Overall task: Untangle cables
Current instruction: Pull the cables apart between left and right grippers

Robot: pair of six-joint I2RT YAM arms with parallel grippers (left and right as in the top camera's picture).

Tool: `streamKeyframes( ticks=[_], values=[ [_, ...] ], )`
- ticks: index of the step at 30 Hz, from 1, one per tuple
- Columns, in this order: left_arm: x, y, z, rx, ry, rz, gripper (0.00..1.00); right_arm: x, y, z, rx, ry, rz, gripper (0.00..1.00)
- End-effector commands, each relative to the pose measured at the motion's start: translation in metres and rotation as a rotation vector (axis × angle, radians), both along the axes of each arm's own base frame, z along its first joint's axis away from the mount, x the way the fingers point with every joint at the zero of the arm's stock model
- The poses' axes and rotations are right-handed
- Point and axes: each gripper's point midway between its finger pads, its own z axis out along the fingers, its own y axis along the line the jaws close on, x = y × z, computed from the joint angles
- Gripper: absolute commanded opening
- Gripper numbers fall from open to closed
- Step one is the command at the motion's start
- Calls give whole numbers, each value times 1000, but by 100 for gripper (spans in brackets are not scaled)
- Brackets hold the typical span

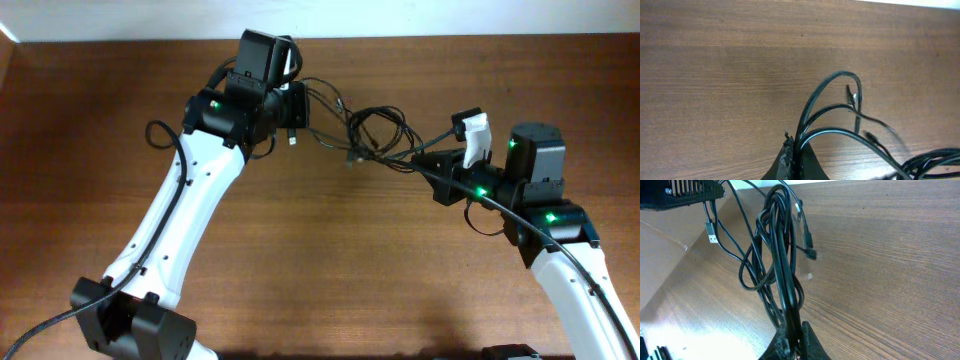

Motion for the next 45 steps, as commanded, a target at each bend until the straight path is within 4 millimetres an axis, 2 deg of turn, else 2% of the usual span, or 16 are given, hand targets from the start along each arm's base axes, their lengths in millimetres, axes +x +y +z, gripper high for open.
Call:
streamKeyframes(
  ticks=[1, 2, 4, 10, 17, 23, 27, 29, 31, 34, 37, 40, 41, 43, 45],
  values=[
    [4, 19, 18, 2, -48, 95, 26, 5, -4, 6, -15, -17, -28, 4],
    [4, 19, 18, 3, -45, 96, 39, 4, -4, 6, -15, -15, -28, 4],
    [-2, 21, 13, 16, -17, 96, 100, 4, -4, 6, -15, -14, -28, 4],
    [-5, 22, 9, 23, 1, 95, 99, 3, -4, 5, -15, -9, -27, 4],
    [-19, 27, -5, 237, 25, -147, 100, 4, -4, 5, -15, -10, -27, 4],
    [-18, 26, -16, 243, 52, -150, 100, 3, -4, 5, -15, -10, -27, 4],
    [-21, 6, -34, 163, 112, -225, 99, 4, -4, 7, 2, -4, -34, 4],
    [-20, 4, -43, 161, 134, -231, 99, 4, -3, 7, 6, -2, -34, 4],
    [-22, -2, -49, 176, 140, -310, 99, 5, -3, 9, 6, -10, -33, 4],
    [-28, -17, -47, 158, 117, -465, 99, 5, 4, 18, 38, -46, 9, 4],
    [-28, -17, -47, 160, 113, -473, 99, 3, 12, 31, 74, -96, 64, 4],
    [-30, -22, -45, 164, 93, -532, 99, 4, 13, 33, 78, -107, 70, 4],
    [-35, -32, -41, 147, 64, -636, 99, 2, 16, 37, 91, -120, 92, 4],
    [-41, -41, -33, 135, 19, -729, 99, -1, 21, 44, 107, -155, 138, 4],
    [-42, -43, -13, 135, -49, -752, 99, -3, 25, 51, 117, -193, 179, 4]
  ],
)
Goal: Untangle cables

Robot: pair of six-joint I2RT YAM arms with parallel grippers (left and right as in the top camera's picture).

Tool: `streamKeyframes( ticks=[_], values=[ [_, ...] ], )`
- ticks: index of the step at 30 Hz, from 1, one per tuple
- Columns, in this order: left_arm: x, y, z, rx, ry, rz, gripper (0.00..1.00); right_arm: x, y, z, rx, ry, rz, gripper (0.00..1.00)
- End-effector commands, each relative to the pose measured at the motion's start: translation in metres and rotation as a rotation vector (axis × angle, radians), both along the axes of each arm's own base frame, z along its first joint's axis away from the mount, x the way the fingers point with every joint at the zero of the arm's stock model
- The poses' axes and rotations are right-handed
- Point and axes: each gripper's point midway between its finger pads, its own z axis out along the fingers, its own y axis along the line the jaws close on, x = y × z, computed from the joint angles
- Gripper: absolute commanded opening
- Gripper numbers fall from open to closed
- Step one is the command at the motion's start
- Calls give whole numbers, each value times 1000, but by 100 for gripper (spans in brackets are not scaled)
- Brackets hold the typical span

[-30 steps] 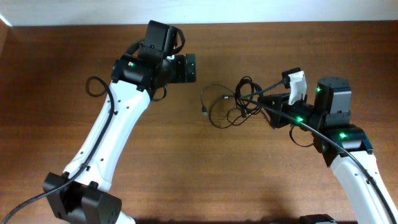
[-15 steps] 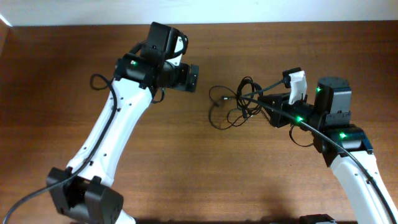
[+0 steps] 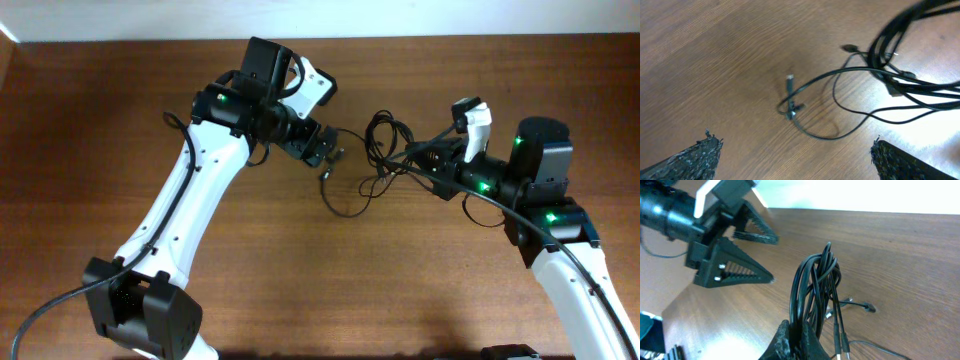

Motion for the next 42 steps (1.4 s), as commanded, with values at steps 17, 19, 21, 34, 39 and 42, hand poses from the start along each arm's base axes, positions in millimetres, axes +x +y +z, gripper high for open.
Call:
streamKeyframes(
  ticks=[17, 19, 21, 34, 39, 42],
  values=[
    [-37, -2, 133, -148, -357, -116, 99, -42, 35, 74, 105, -409, 414, 4],
    [-37, -1, 133, -148, -355, -117, 99, -43, 35, 78, 106, -440, 429, 4],
    [-37, -2, 133, -148, -353, -117, 99, -43, 35, 79, 105, -449, 429, 4],
    [-52, -19, 138, -249, -317, -205, 62, -43, 35, 84, 100, -484, 431, 4],
    [-56, -24, 134, -272, -284, -228, 82, -43, 35, 84, 100, -485, 431, 4],
    [-65, -26, 127, -290, -226, -247, 99, -42, 35, 87, 97, -509, 432, 4]
  ],
)
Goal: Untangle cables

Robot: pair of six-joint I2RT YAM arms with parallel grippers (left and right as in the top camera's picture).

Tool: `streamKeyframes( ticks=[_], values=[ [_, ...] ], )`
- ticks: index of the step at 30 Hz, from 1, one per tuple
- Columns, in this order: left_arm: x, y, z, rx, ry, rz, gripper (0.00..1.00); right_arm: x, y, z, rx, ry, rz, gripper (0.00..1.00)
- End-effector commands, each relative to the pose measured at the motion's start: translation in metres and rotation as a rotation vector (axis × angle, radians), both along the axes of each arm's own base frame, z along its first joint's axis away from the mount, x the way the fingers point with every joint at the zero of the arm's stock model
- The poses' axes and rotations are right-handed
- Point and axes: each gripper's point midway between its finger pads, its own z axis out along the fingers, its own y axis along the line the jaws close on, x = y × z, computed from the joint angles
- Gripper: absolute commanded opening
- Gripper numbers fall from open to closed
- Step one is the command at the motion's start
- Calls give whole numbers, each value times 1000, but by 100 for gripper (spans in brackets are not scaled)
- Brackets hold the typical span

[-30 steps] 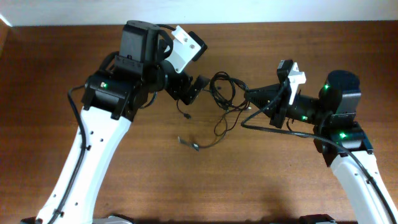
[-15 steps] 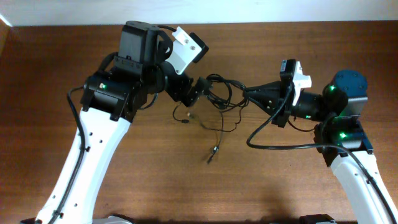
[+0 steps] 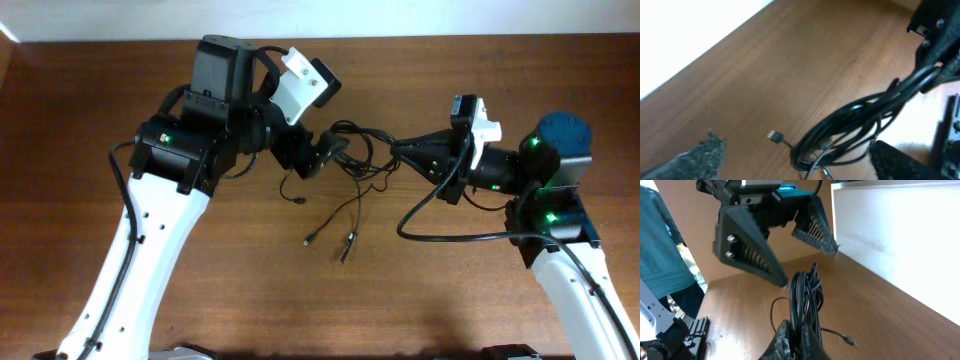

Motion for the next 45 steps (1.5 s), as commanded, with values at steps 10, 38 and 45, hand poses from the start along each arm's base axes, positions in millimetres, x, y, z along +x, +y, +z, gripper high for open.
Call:
streamKeyframes(
  ticks=[10, 38, 45],
  values=[
    [-24, -10, 2, -35, 30, -138, 65, -12, 3, 21, 10, -120, 71, 4],
    [8, 26, -4, 53, -18, 29, 0, -7, 2, 17, 7, -96, 45, 25],
    [9, 28, -4, 53, -18, 36, 0, 7, -1, 13, 13, -43, -20, 33]
  ],
)
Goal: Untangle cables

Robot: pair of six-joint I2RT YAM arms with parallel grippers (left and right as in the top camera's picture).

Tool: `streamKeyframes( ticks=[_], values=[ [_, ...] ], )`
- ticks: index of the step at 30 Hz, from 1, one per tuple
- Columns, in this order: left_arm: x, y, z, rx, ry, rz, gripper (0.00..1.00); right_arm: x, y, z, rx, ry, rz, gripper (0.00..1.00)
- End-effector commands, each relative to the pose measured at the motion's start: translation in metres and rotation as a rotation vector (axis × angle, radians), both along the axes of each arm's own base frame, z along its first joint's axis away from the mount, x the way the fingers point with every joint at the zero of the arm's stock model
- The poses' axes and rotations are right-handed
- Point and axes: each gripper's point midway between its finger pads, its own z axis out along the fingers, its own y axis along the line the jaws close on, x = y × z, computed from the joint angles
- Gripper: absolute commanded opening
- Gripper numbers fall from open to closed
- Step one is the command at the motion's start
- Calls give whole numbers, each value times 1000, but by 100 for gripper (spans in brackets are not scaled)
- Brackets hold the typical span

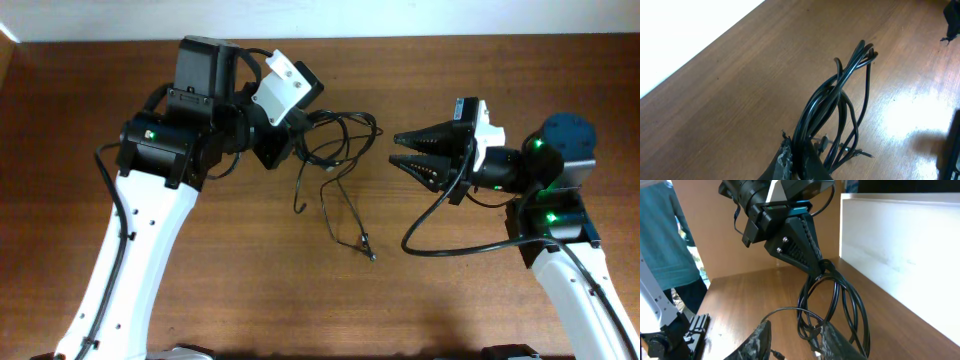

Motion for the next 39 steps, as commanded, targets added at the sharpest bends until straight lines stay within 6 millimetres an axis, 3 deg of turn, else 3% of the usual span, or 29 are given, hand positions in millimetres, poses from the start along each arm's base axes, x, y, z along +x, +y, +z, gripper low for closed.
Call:
streamKeyframes(
  ticks=[1, 3, 5, 8, 10, 16, 20, 25, 27, 37, 39],
  values=[
    [2, 0, 7, -12, -13, 6, 0, 22, -6, 2, 21, 81, -113, 33],
    [5, 5, 7, -21, 0, 34, 0, 43, -14, -4, 54, 190, -229, 33],
    [11, 16, 8, -55, 38, 106, 0, 53, -18, -8, 67, 232, -280, 33],
    [29, 47, 14, -191, 151, 327, 0, 67, -26, -11, 105, 309, -374, 33],
    [27, 52, 23, -285, 190, 306, 0, 71, -29, -11, 124, 342, -404, 33],
    [7, 48, 54, -503, 252, 120, 0, 75, -31, -11, 169, 425, -427, 33],
    [3, 45, 57, -522, 259, 92, 2, 74, -31, -11, 169, 424, -427, 33],
    [-10, 36, 69, -583, 275, -5, 1, 74, -31, -11, 157, 400, -426, 55],
    [-14, 33, 74, -606, 284, -37, 0, 74, -31, -11, 156, 399, -426, 59],
    [-20, 30, 79, -649, 336, -52, 0, 69, -27, -10, 120, 331, -386, 59],
    [-22, 29, 80, -660, 350, -57, 0, 60, -20, -9, 84, 262, -317, 59]
  ],
)
